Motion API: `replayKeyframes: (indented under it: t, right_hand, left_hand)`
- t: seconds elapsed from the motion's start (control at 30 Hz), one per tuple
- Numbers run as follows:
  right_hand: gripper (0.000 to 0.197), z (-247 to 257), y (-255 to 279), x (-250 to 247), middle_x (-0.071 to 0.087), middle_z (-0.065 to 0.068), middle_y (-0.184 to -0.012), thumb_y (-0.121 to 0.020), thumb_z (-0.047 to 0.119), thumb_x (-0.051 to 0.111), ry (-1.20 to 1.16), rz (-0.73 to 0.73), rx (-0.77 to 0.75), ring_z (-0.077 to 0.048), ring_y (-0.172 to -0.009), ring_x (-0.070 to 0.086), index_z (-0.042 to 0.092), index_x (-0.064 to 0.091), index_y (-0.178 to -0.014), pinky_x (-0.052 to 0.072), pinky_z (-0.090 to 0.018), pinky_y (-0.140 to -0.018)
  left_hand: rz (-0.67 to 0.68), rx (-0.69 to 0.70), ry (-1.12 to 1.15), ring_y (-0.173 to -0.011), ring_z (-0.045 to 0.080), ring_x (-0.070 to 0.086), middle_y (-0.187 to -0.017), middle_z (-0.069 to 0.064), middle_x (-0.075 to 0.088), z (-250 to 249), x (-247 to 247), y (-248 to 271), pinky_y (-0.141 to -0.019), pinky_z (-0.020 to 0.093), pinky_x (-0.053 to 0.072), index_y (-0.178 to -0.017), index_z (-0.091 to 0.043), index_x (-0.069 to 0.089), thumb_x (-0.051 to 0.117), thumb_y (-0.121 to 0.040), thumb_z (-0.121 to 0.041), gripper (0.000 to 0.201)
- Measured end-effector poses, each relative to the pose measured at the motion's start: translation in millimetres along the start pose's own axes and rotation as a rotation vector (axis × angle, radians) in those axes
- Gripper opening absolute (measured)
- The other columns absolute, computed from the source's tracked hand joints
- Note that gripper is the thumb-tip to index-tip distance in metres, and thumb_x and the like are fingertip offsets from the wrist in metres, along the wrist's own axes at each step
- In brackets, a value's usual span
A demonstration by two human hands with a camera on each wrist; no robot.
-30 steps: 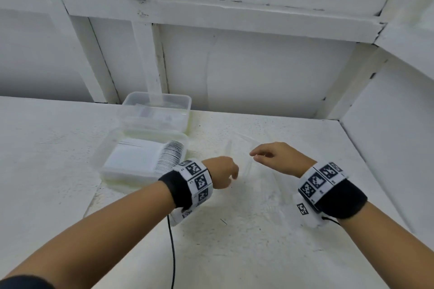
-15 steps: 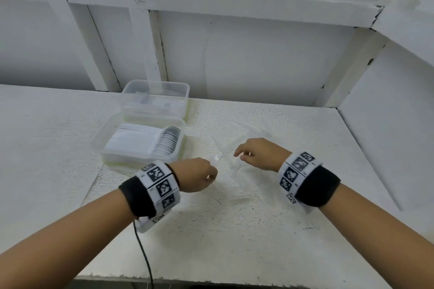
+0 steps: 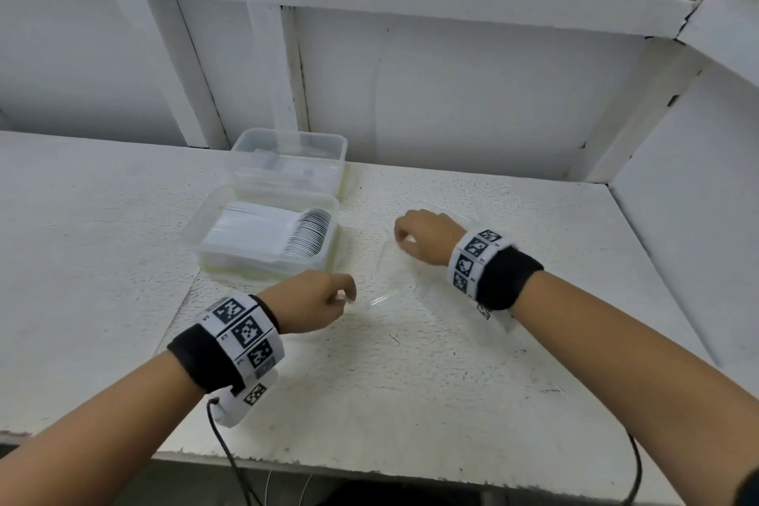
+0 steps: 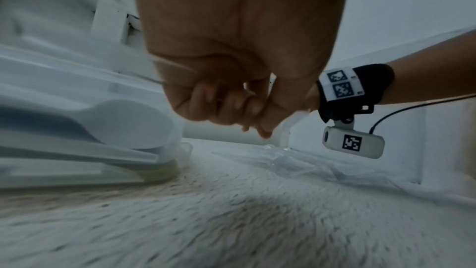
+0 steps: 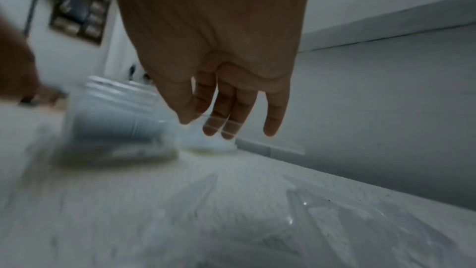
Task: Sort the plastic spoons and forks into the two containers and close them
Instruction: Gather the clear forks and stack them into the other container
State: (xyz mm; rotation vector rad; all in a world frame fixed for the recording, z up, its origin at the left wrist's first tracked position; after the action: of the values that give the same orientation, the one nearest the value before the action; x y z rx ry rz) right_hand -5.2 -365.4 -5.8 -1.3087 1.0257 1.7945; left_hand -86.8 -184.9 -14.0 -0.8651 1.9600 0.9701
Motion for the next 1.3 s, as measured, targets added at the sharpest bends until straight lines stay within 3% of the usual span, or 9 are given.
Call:
replayKeyframes:
  t: [0.13, 0.2, 0.27, 0.47, 0.6, 0.87, 1.03, 1.17, 1.3]
  right_hand:
    - [0.007, -26, 24, -32, 0.061, -0.004, -0.087, -0.098, 0.023, 0.039, -0.293, -0.195, 0.096, -0.027, -0.082, 0.06, 0.018, 0.043, -0.094, 0.049, -0.041, -0.078]
    - [0.009, -39, 39, -41, 0.062, -0.011, -0.083, -0.099, 0.026, 0.036, -0.374, -0.255, 0.129, -0.034, -0.079, 0.061, 0.018, 0.041, -0.097, 0.049, -0.042, -0.071]
    - [0.011, -52, 51, -44, 0.057, -0.013, -0.074, -0.1, 0.028, 0.035, -0.428, -0.292, 0.165, -0.037, -0.073, 0.058, 0.02, 0.042, -0.101, 0.045, -0.035, -0.063]
    - [0.019, -85, 76, -25, 0.045, 0.005, -0.066, -0.095, 0.026, 0.05, -0.448, -0.298, 0.3, -0.008, -0.061, 0.043, 0.016, 0.054, -0.111, 0.034, -0.019, -0.057]
    - [0.013, -92, 78, -15, 0.047, 0.013, -0.071, -0.093, 0.02, 0.054, -0.438, -0.293, 0.332, -0.001, -0.064, 0.044, 0.016, 0.058, -0.104, 0.031, -0.012, -0.058]
    - [0.026, -67, 45, -11, 0.064, -0.002, -0.102, -0.096, 0.024, 0.046, -0.315, -0.08, 0.306, -0.021, -0.099, 0.056, 0.01, 0.067, -0.102, 0.04, -0.026, -0.08]
    - [0.032, -50, 15, 0, 0.055, -0.006, -0.08, -0.098, 0.031, 0.041, -0.177, 0.068, 0.411, -0.024, -0.08, 0.053, 0.005, 0.053, -0.083, 0.038, -0.025, -0.06]
    - [0.037, -40, 4, 9, 0.053, -0.004, -0.075, -0.092, 0.044, 0.051, -0.042, 0.106, 0.476, -0.021, -0.074, 0.053, 0.009, 0.05, -0.081, 0.041, -0.027, -0.063]
    - [0.035, -36, 3, 16, 0.05, -0.002, -0.065, -0.09, 0.029, 0.055, -0.082, 0.073, 0.515, -0.014, -0.053, 0.043, 0.013, 0.042, -0.062, 0.034, -0.022, -0.047]
  left_hand:
    - [-0.152, 0.02, 0.124, -0.063, -0.002, 0.045, -0.069, -0.014, 0.048, -24, -11, -27, -0.057, 0.006, 0.033, -0.106, -0.01, 0.063, 0.051, -0.093, -0.019, 0.019]
    - [-0.19, 0.018, 0.155, -0.085, 0.011, 0.058, -0.092, -0.003, 0.06, -33, -10, -49, -0.072, 0.012, 0.039, -0.11, -0.013, 0.064, 0.052, -0.092, -0.017, 0.022]
    - [-0.171, -0.005, 0.127, -0.105, 0.019, 0.055, -0.116, 0.005, 0.052, -39, -6, -73, -0.085, 0.02, 0.038, -0.118, -0.019, 0.062, 0.051, -0.091, -0.013, 0.03]
    - [0.054, -0.05, -0.155, -0.121, 0.024, 0.048, -0.138, 0.005, 0.04, -50, 6, -108, -0.098, 0.031, 0.043, -0.134, -0.023, 0.05, 0.044, -0.088, -0.005, 0.05]
    - [0.072, -0.059, -0.26, -0.103, 0.027, 0.057, -0.128, 0.006, 0.044, -50, 7, -100, -0.086, 0.036, 0.05, -0.12, -0.018, 0.057, 0.046, -0.09, -0.013, 0.032]
    - [0.063, 0.02, -0.125, -0.092, 0.014, 0.052, -0.105, 0.0, 0.063, -35, -1, -55, -0.08, 0.024, 0.041, -0.108, -0.013, 0.063, 0.046, -0.092, -0.025, 0.026]
    - [-0.014, -0.055, 0.044, -0.078, 0.011, 0.047, -0.072, -0.016, 0.048, -16, -10, -37, -0.059, 0.014, 0.033, -0.097, -0.013, 0.061, 0.047, -0.094, -0.024, 0.018]
    - [-0.035, -0.137, 0.148, -0.075, 0.013, 0.05, -0.072, -0.01, 0.05, -2, -10, -30, -0.06, 0.015, 0.034, -0.092, -0.011, 0.054, 0.043, -0.096, -0.023, 0.016]
    - [0.003, -0.163, 0.254, -0.062, 0.005, 0.048, -0.072, -0.006, 0.054, 3, -5, -29, -0.053, 0.017, 0.037, -0.093, -0.01, 0.053, 0.039, -0.097, -0.018, 0.017]
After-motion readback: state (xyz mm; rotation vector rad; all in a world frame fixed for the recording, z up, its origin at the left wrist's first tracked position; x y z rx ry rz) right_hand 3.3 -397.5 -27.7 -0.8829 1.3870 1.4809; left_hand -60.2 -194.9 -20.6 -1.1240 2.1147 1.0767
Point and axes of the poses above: each hand's wrist, its own y-axis away from the middle knuckle, its own x-axis out of the palm, z = x × y, the point moved 3 cm from there along -y, towards the middle knuckle
